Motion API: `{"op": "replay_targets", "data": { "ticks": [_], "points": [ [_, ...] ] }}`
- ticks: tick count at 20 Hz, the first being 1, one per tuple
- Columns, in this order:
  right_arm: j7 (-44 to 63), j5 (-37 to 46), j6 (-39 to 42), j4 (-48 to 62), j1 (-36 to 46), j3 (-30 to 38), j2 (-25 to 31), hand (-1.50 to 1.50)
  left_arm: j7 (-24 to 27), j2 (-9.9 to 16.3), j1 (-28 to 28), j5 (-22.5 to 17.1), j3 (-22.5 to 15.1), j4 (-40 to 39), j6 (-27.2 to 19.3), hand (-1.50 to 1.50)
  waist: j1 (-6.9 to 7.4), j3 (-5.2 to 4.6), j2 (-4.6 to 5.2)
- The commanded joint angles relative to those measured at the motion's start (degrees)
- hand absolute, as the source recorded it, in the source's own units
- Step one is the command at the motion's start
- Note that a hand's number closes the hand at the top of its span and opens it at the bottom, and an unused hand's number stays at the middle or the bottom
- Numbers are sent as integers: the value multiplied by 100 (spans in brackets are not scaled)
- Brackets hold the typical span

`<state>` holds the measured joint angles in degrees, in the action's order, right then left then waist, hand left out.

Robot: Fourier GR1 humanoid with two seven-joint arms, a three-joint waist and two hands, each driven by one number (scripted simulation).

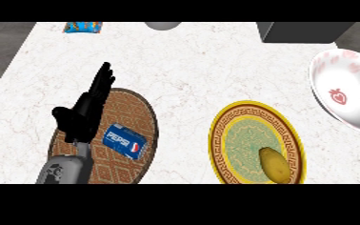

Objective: Pick the tomato from the plate and place it in the bowl

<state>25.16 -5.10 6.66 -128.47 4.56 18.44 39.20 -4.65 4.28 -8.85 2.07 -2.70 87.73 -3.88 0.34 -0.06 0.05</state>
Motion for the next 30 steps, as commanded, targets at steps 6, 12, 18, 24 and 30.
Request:
{"op": "replay_targets", "data": {
  "ticks": [6,12,18,24,30],
  "points": [
    [-708,1593,266,1756,503,-193,735,150,-127,224,145,-291,216,272,300,0,36,5,12],
    [-1938,2802,-532,3991,1279,-850,290,150,111,-49,331,108,-166,193,75,0,126,9,33],
    [-3207,2959,-619,5961,1841,-455,546,150,94,173,80,-147,150,55,348,0,82,9,29],
    [-4395,3352,-1007,8176,2530,-427,523,150,-118,-174,-229,70,-14,-39,8,0,97,13,41],
    [-4781,3006,53,9426,2877,-424,453,-150,-91,-167,-274,129,-33,-103,7,0,128,18,60]
  ]
}}
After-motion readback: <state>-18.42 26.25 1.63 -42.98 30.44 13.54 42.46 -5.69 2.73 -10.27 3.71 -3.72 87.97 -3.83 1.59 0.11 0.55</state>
